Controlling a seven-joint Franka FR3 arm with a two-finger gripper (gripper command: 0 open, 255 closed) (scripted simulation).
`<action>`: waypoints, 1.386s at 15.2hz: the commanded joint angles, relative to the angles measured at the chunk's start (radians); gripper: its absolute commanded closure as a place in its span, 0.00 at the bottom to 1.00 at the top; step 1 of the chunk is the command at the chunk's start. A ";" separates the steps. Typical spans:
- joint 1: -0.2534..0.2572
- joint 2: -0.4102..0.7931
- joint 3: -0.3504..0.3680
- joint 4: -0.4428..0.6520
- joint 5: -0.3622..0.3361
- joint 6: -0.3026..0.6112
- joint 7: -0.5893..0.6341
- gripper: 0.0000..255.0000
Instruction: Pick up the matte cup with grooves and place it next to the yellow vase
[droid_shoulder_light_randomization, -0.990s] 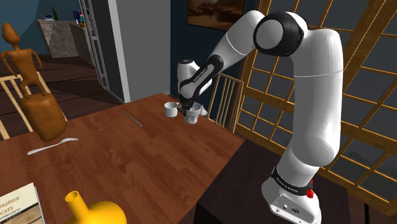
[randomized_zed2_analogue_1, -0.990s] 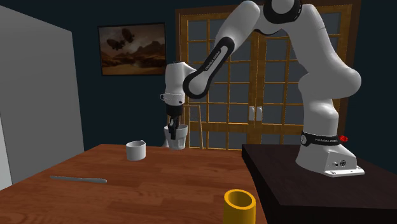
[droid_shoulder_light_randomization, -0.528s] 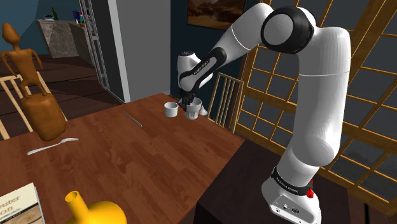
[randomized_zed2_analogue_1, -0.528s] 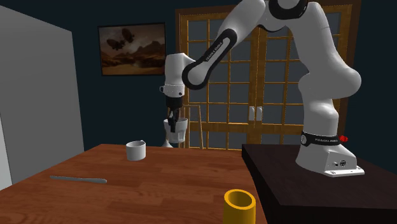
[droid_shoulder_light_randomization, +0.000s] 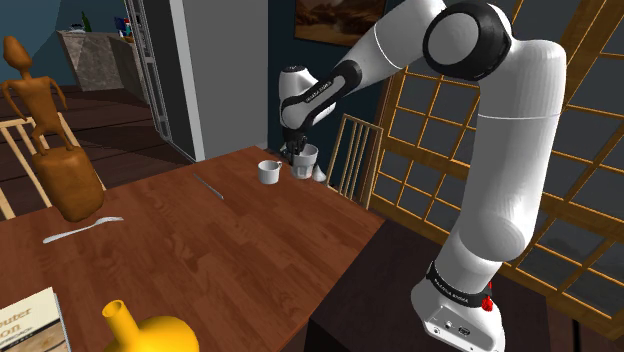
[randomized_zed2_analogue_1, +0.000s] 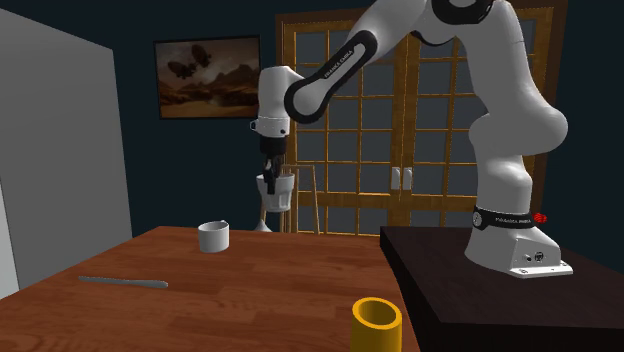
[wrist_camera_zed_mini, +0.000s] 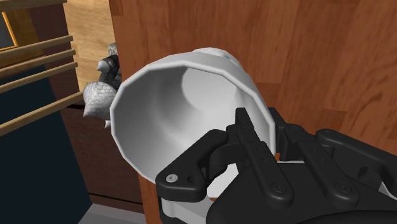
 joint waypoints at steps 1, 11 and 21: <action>0.000 -0.021 0.001 0.003 0.004 -0.023 -0.006 1.00; 0.000 -0.089 0.006 0.054 0.021 -0.140 -0.033 1.00; 0.002 -0.139 0.009 0.126 0.035 -0.261 -0.057 1.00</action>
